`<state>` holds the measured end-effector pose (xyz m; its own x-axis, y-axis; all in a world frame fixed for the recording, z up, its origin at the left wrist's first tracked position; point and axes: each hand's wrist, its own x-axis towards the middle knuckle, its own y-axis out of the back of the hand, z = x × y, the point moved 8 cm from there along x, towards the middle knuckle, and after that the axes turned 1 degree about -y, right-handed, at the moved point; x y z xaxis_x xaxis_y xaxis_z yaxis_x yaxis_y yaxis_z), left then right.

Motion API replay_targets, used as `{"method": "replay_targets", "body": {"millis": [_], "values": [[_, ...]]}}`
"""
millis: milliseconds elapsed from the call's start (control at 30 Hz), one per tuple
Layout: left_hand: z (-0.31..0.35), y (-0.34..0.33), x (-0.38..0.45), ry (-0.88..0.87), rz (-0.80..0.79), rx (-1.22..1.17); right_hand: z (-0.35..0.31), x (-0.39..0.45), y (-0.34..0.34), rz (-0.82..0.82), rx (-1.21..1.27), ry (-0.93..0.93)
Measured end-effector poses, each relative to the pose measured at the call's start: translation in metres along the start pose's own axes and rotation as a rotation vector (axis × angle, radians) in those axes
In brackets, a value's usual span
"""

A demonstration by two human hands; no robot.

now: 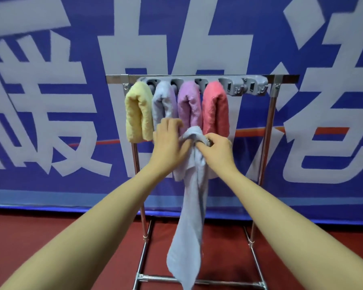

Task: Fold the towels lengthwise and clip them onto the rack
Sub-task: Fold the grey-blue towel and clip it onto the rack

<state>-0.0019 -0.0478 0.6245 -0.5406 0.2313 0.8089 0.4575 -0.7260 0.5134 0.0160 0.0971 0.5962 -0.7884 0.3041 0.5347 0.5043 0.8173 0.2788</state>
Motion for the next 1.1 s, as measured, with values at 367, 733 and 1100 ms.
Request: {"method": "replay_targets", "body": {"millis": [367, 733, 1100], "values": [[-0.004, -0.039, -0.065, 0.059, -0.230, 0.407, -0.037, 0.023, 0.017, 0.154, -0.187, 0.016], [0.000, -0.036, -0.045, 0.297, -0.139, -0.068, -0.032, 0.039, 0.054, 0.266, -0.203, -0.029], [0.031, -0.029, -0.020, -0.130, -0.144, 0.153, -0.050, 0.033, 0.044, 0.225, -0.715, 0.189]]}}
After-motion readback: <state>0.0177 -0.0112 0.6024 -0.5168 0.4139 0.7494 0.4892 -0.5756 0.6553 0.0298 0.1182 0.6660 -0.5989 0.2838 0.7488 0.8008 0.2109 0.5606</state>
